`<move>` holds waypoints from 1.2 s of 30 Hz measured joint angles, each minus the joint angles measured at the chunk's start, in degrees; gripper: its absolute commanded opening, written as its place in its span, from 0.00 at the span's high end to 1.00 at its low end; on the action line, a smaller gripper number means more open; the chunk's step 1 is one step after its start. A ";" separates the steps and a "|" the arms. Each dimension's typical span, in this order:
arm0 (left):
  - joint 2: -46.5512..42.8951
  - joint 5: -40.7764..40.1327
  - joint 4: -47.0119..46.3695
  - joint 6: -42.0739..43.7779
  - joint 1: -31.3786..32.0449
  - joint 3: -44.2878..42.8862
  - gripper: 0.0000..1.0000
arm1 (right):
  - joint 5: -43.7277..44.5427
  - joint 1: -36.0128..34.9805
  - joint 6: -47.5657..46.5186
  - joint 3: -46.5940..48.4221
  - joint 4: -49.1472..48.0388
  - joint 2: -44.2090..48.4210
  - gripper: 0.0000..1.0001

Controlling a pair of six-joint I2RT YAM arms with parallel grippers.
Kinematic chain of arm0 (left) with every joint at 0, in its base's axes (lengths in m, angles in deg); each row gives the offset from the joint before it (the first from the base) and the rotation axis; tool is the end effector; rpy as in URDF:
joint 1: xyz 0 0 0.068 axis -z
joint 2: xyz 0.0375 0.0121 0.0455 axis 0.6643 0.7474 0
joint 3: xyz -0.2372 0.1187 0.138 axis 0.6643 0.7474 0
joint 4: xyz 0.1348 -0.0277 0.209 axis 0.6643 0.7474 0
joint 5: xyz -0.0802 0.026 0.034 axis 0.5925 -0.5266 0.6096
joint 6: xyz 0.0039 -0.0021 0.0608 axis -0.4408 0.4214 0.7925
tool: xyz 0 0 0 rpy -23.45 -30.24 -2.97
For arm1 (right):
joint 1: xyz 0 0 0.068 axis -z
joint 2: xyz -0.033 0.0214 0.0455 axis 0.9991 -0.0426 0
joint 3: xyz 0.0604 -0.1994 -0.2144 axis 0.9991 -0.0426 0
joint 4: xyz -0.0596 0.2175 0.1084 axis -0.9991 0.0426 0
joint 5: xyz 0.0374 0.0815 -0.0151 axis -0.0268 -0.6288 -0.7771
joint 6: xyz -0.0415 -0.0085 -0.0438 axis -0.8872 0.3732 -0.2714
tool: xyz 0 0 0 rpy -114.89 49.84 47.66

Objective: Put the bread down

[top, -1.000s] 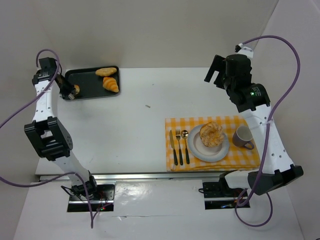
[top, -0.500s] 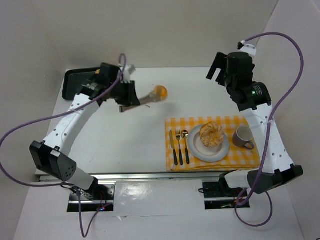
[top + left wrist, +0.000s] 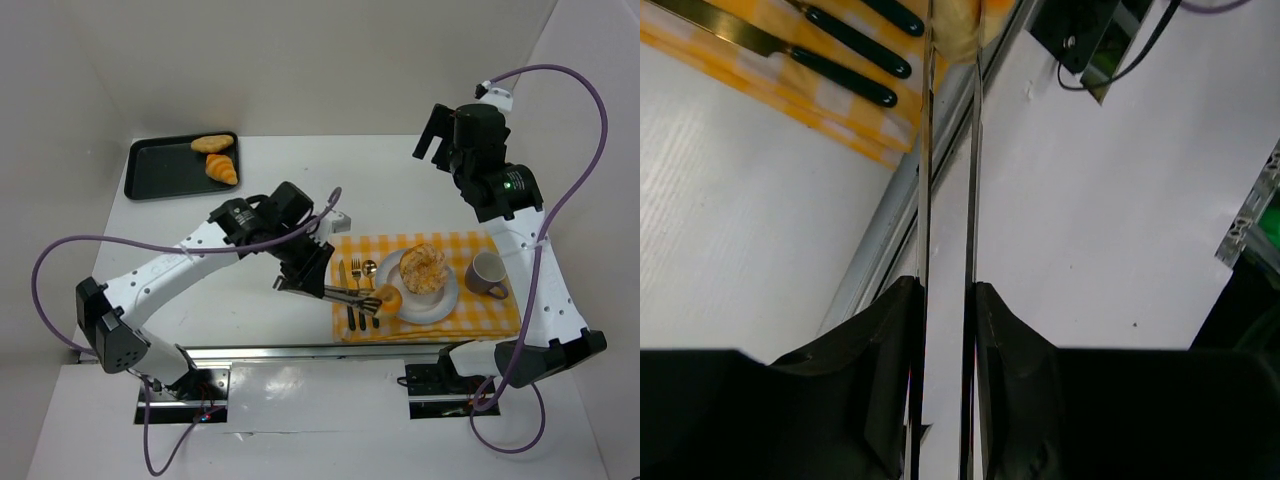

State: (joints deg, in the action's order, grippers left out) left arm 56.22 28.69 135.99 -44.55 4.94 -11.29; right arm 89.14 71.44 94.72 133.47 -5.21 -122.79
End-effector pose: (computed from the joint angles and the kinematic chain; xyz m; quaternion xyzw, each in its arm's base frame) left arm 0.1860 -0.2268 0.3751 0.3461 0.8581 -0.3455 0.1566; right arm 0.2391 0.0493 0.4960 0.1533 0.8092 0.0029 0.5671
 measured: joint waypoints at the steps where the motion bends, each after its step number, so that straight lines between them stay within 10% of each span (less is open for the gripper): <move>1: 0.70 -0.02 0.37 0.33 0.87 -0.09 1.00 | 0.00 0.00 0.00 0.00 0.00 0.00 0.00; 36: 13.33 4.96 -1.64 4.13 -0.70 -5.95 1.00 | 1.55 0.00 0.00 0.02 0.17 0.20 0.00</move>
State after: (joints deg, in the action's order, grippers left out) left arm 69.56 33.65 134.35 -40.42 4.24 -17.24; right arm 90.69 71.44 94.72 133.49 -5.04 -122.59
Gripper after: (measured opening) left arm 0.390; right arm 0.999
